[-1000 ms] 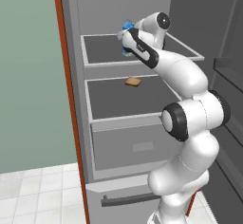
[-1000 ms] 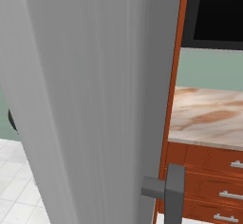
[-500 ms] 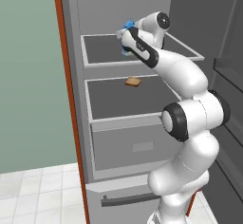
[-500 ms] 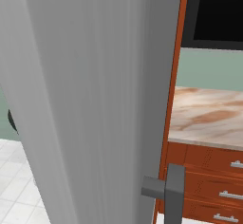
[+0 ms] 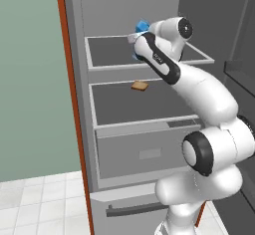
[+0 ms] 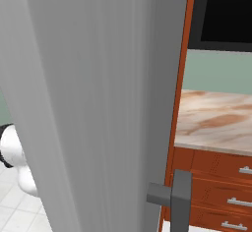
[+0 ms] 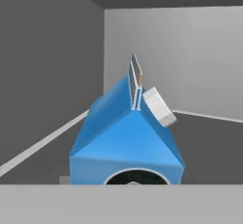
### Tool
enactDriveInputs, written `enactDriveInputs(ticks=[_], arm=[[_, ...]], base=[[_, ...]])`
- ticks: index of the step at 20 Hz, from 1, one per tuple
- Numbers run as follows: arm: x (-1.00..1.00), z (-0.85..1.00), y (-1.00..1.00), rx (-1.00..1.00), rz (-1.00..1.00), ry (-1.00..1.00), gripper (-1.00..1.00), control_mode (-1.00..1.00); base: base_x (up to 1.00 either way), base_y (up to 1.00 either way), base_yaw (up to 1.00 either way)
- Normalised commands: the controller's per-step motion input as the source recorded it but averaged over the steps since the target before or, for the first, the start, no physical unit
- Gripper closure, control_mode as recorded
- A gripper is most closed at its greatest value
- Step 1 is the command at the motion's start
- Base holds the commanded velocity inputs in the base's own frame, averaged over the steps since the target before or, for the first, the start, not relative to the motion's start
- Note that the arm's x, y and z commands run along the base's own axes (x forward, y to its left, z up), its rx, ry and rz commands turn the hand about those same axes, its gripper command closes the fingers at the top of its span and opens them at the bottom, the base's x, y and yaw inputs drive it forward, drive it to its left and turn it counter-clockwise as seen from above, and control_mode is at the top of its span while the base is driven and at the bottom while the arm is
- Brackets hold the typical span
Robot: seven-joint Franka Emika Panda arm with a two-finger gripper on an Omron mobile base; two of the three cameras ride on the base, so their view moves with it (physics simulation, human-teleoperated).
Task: Take out the milk from the fridge and place it on the tray on the counter. Then take the sugar cube near the tray and place it in the tray.
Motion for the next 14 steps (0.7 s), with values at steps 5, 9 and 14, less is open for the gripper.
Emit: enactDriveInputs(ticks=[5, 9, 14], arm=[[-1.0, 0.1, 0.0, 0.0, 0.0, -0.13, 1.0, -1.0], [-1.0, 0.01, 0.0, 0.0, -0.03, -0.16, 1.0, -1.0], [-1.0, 0.16, -0.2, 0.0, -0.1, -0.13, 1.0, -1.0]], base=[[0.0, 0.0, 0.0], [0.0, 0.0, 0.0], [0.0, 0.0, 0.0]])
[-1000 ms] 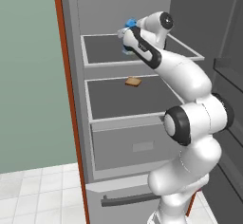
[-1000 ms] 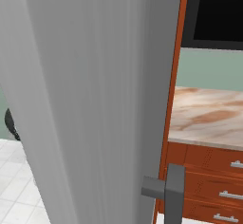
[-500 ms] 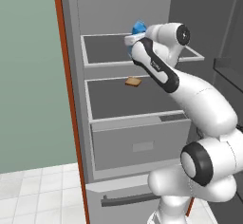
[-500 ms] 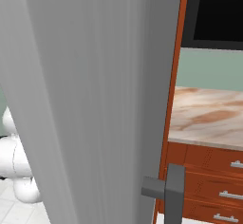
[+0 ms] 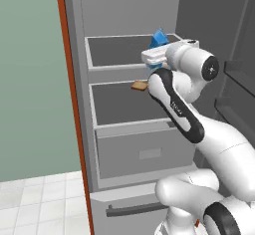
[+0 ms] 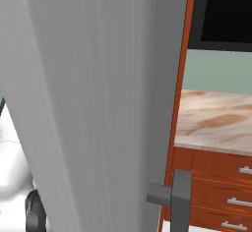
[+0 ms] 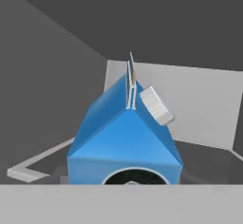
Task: Take out the milk from the fridge and place it on the tray on the counter. Then take the sugar cube near the tray and place it in the tray.
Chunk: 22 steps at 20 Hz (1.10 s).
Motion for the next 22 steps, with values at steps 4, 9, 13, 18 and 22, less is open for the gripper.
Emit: enactDriveInputs(ticks=[4, 9, 13, 18, 22], arm=[[-1.0, 0.28, -0.31, -0.01, -0.03, 0.07, 1.0, -1.0], [-1.0, 0.24, -0.26, -0.08, -0.04, 0.32, 1.0, -1.0], [-0.99, 0.03, -0.29, -0.01, -0.01, 0.38, 1.0, -1.0], [-0.8, -0.38, -0.04, -0.03, -0.01, 0.09, 1.0, -1.0], [-0.51, -0.66, 0.0, 0.0, 0.0, 0.06, 1.0, -1.0]], base=[[0.0, 0.0, 0.0], [0.0, 0.0, 0.0], [0.0, 0.0, 0.0], [0.0, 0.0, 0.0], [0.0, 0.0, 0.0]])
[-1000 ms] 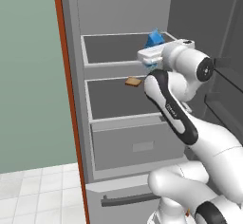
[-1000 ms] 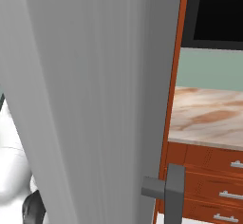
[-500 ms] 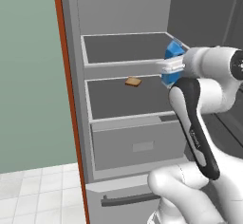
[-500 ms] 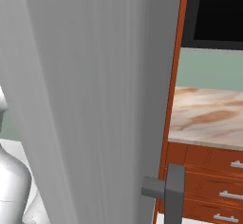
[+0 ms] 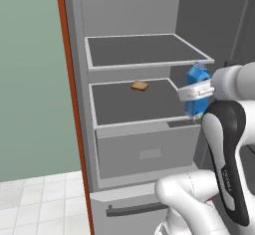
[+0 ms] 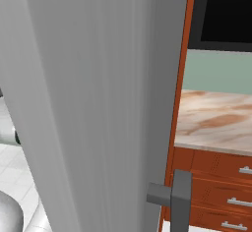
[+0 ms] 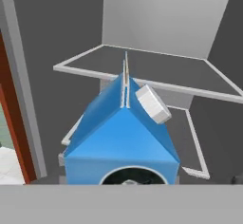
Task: Take out the milk from the fridge and place it on the tray on the counter. Then take the sugar cube near the tray and place it in the tray.
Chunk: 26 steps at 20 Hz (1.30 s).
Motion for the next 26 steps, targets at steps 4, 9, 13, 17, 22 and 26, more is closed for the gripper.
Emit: enactDriveInputs(ticks=[4, 9, 13, 17, 22, 26], arm=[[-0.14, -0.51, 0.0, 0.0, 0.0, 0.13, 1.0, -1.0], [-0.13, -0.34, 0.0, 0.0, 0.0, 0.0, 1.0, -1.0], [-0.44, -0.35, 0.07, 0.0, 0.0, 0.01, 1.0, -1.0], [-0.24, -0.15, 0.04, 0.0, 0.0, 0.02, 1.0, 1.0], [0.0, 0.0, 0.0, 0.0, 0.0, 0.0, 1.0, 1.0], [0.0, 0.0, 0.0, 0.0, 0.0, 0.0, 1.0, 1.0]], base=[[0.0, 0.0, 0.0], [0.0, 0.0, 0.0], [0.0, 0.0, 0.0], [-0.75, 0.02, 0.0], [-1.0, 0.0, 0.0], [-1.0, 0.0, 0.0]])
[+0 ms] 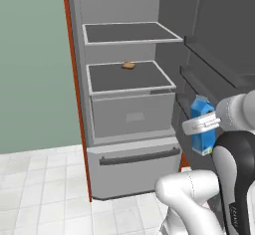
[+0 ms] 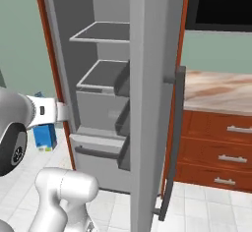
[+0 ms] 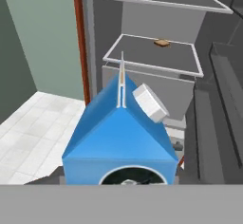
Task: Take out the milk from the fridge and place it on the tray on the counter. Then take the sugar cube near the tray and place it in the tray.
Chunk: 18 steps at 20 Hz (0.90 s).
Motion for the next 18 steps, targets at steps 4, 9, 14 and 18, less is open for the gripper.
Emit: enactDriveInputs(ticks=[4, 9, 14, 18], arm=[[0.0, 0.0, 0.0, 0.0, 0.0, 0.0, 1.0, 1.0], [0.0, 0.0, 0.0, 0.0, 0.0, 0.0, 1.0, 1.0], [0.0, 0.0, 0.0, 0.0, 0.0, 0.0, 1.0, 1.0], [0.0, 0.0, 0.0, 0.0, 0.0, 0.0, 1.0, 1.0]], base=[[-1.0, 0.0, 0.0], [-1.0, 0.1, 0.0], [-0.94, -0.13, -0.14], [-0.11, -0.52, -0.75]])
